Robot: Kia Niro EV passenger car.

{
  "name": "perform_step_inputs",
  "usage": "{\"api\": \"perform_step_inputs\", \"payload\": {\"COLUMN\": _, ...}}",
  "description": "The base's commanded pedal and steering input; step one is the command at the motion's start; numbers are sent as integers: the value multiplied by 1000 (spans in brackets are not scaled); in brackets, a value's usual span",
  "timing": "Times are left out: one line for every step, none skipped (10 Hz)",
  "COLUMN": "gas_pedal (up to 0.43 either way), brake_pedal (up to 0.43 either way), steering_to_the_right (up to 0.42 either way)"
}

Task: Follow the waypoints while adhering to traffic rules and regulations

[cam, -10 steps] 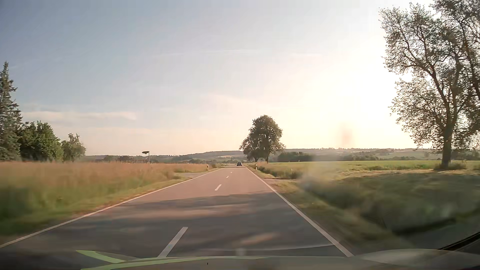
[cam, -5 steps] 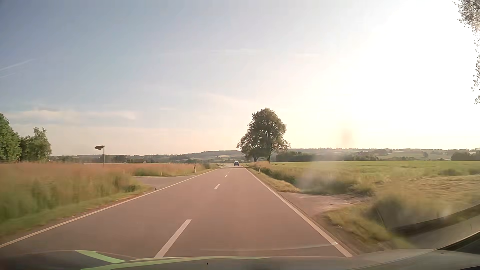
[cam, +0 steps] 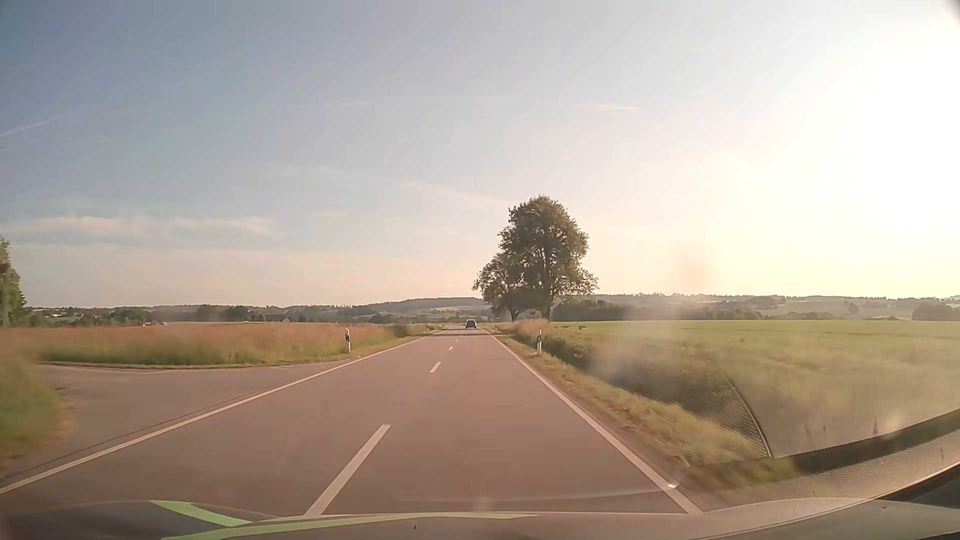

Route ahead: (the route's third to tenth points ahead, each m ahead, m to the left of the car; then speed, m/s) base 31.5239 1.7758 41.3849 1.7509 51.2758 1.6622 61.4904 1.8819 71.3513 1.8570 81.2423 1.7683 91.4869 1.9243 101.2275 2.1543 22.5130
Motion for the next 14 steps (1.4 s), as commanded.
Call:
{"api": "perform_step_inputs", "payload": {"gas_pedal": 0, "brake_pedal": 0, "steering_to_the_right": -1}}
{"api": "perform_step_inputs", "payload": {"gas_pedal": 0, "brake_pedal": 0, "steering_to_the_right": -1}}
{"api": "perform_step_inputs", "payload": {"gas_pedal": 0, "brake_pedal": 0, "steering_to_the_right": -1}}
{"api": "perform_step_inputs", "payload": {"gas_pedal": 0, "brake_pedal": 0, "steering_to_the_right": -2}}
{"api": "perform_step_inputs", "payload": {"gas_pedal": 0, "brake_pedal": 0, "steering_to_the_right": -2}}
{"api": "perform_step_inputs", "payload": {"gas_pedal": 0, "brake_pedal": 0, "steering_to_the_right": -2}}
{"api": "perform_step_inputs", "payload": {"gas_pedal": 0, "brake_pedal": 0, "steering_to_the_right": -2}}
{"api": "perform_step_inputs", "payload": {"gas_pedal": 0, "brake_pedal": 0, "steering_to_the_right": -2}}
{"api": "perform_step_inputs", "payload": {"gas_pedal": 0, "brake_pedal": 0, "steering_to_the_right": -2}}
{"api": "perform_step_inputs", "payload": {"gas_pedal": 0, "brake_pedal": 0, "steering_to_the_right": -2}}
{"api": "perform_step_inputs", "payload": {"gas_pedal": 20, "brake_pedal": 0, "steering_to_the_right": -2}}
{"api": "perform_step_inputs", "payload": {"gas_pedal": 28, "brake_pedal": 0, "steering_to_the_right": -2}}
{"api": "perform_step_inputs", "payload": {"gas_pedal": 28, "brake_pedal": 0, "steering_to_the_right": -2}}
{"api": "perform_step_inputs", "payload": {"gas_pedal": 28, "brake_pedal": 0, "steering_to_the_right": -2}}
